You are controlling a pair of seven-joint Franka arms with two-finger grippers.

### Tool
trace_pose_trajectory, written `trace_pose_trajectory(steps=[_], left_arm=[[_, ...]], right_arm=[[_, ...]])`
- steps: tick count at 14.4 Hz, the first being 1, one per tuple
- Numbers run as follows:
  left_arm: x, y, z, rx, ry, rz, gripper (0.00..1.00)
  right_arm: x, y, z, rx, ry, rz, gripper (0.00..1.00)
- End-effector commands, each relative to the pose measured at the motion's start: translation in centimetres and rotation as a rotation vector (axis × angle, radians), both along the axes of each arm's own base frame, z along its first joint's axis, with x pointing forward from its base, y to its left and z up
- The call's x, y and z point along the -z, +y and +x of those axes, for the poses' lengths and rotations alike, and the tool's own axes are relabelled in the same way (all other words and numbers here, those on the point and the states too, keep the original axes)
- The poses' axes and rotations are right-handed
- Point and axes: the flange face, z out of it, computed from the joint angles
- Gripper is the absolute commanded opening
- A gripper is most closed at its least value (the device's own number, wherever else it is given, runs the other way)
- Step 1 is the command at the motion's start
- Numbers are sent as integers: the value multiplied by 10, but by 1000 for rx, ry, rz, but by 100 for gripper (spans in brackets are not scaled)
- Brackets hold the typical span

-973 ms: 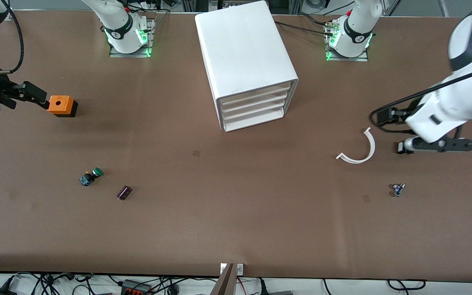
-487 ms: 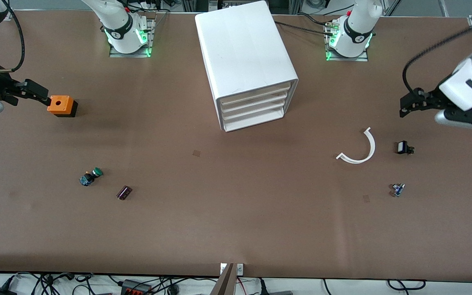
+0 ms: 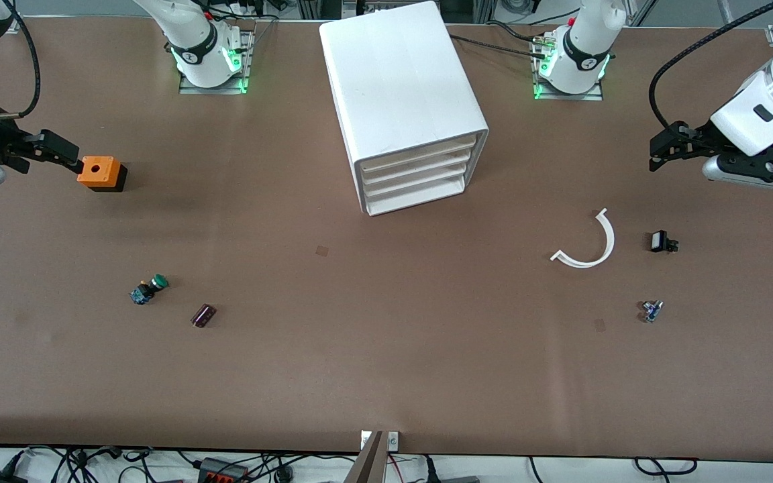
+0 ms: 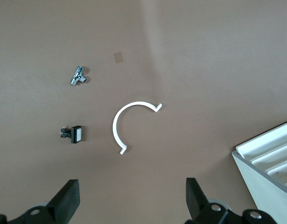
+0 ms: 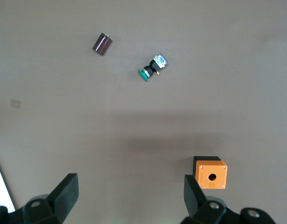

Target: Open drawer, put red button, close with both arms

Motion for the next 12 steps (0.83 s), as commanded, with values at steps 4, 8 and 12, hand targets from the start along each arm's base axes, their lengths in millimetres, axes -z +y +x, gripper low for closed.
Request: trace_pose_trajectory(steps=[4, 8, 12], left_arm=[[-3, 8, 5, 15, 9, 6, 100], [-3, 7, 9, 7, 6, 6, 100], [-4, 7, 9, 5, 6, 6, 100]], right_arm=[[-4, -1, -6, -5, -23, -14, 100], [-3, -2, -6, -7, -20, -26, 100], [-3, 0, -7, -10, -21, -27, 100]])
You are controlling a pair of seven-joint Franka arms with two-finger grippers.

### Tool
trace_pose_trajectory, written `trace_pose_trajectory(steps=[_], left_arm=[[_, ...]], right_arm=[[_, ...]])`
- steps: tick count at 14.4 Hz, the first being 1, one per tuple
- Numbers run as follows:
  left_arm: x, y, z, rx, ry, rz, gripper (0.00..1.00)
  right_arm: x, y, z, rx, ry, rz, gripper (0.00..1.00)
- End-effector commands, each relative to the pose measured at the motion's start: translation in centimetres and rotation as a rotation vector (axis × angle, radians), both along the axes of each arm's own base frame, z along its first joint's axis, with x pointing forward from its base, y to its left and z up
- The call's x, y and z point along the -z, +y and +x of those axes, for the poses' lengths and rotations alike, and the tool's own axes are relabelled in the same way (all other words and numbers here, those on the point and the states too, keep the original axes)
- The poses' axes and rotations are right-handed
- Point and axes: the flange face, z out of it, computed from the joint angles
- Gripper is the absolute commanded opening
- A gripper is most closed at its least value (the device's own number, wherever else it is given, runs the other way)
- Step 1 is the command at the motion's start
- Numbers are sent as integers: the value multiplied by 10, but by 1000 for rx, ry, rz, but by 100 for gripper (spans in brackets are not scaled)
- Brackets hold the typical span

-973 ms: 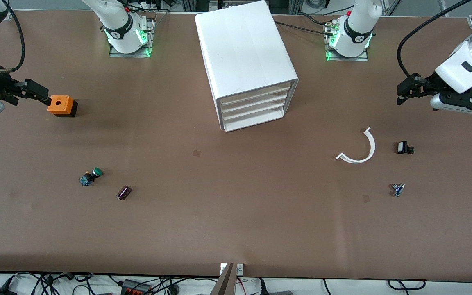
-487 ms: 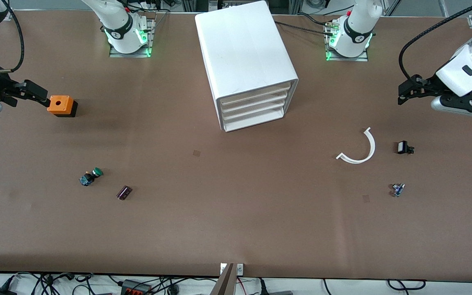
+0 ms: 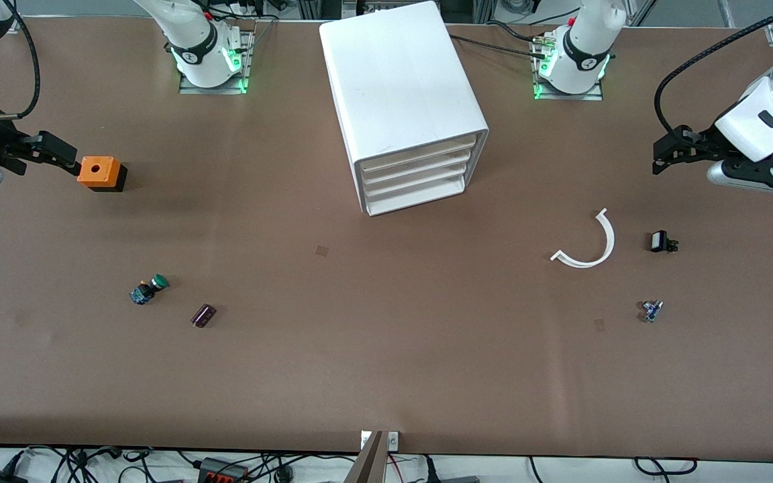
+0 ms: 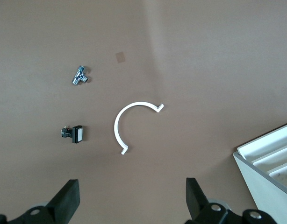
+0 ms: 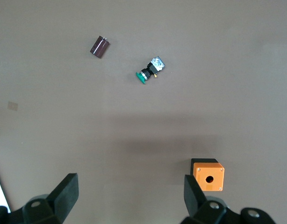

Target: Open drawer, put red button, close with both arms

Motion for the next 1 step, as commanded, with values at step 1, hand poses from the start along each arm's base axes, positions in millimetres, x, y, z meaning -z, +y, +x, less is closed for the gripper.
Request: trace_pose_trajectory(steps=[1], left_arm=[[-5, 3, 5, 21, 3, 6, 100]], right_arm=[[-3, 1, -8, -8, -13, -16, 100]])
